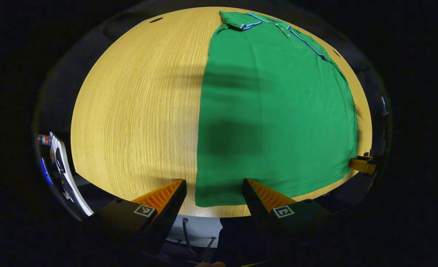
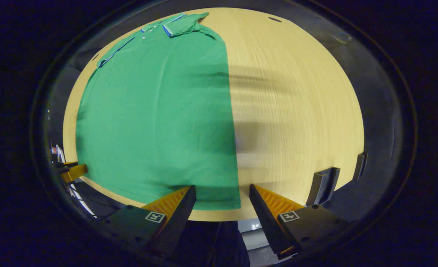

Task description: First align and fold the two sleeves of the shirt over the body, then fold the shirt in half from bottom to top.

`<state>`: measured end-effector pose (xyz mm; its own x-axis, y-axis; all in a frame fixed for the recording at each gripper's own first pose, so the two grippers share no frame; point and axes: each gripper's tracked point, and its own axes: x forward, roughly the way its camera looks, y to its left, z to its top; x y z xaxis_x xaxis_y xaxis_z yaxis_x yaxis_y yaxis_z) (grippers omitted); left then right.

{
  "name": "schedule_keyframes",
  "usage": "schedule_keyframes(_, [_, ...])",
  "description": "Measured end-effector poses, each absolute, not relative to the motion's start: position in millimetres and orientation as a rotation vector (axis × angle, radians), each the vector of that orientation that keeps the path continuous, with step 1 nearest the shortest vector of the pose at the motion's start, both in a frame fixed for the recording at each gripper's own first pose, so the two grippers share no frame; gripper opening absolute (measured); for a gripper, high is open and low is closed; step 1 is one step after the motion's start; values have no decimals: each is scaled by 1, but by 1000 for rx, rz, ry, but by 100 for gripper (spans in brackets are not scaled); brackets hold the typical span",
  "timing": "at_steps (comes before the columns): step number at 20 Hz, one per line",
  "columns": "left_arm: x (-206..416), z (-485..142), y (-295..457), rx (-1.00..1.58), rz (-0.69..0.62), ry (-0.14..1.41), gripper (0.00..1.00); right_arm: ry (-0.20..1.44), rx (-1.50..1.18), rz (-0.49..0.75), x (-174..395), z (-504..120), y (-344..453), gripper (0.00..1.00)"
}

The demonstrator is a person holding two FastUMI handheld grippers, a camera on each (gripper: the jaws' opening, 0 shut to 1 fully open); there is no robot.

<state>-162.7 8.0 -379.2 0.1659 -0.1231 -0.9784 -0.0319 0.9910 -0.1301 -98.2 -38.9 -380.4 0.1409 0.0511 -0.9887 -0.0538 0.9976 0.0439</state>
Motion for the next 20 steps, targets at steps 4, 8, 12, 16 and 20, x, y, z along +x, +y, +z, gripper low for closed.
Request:
schedule_keyframes(4, [-163, -380, 7, -131, -75, 1452, 98, 1441, -31, 101, -97, -380, -33, 82])
schedule_keyframes(8, [-163, -378, 6, -122, -92, 1444, 76, 1443, -51, 120, -97, -381, -28, 53])
schedule_keyframes(12, [-156, -378, -8, -145, -86, 1444, 42, 1437, -26, 122, -96, -382, -26, 10])
schedule_keyframes(16, [-159, -377, -15, -104, -102, 1421, 4, 1438, 10, 128, -96, -381, -27, 7])
schedule_keyframes(20, [-156, -377, -15, -114, -104, 1414, 3, 1416, 4, 126, -94, -380, -26, 2])
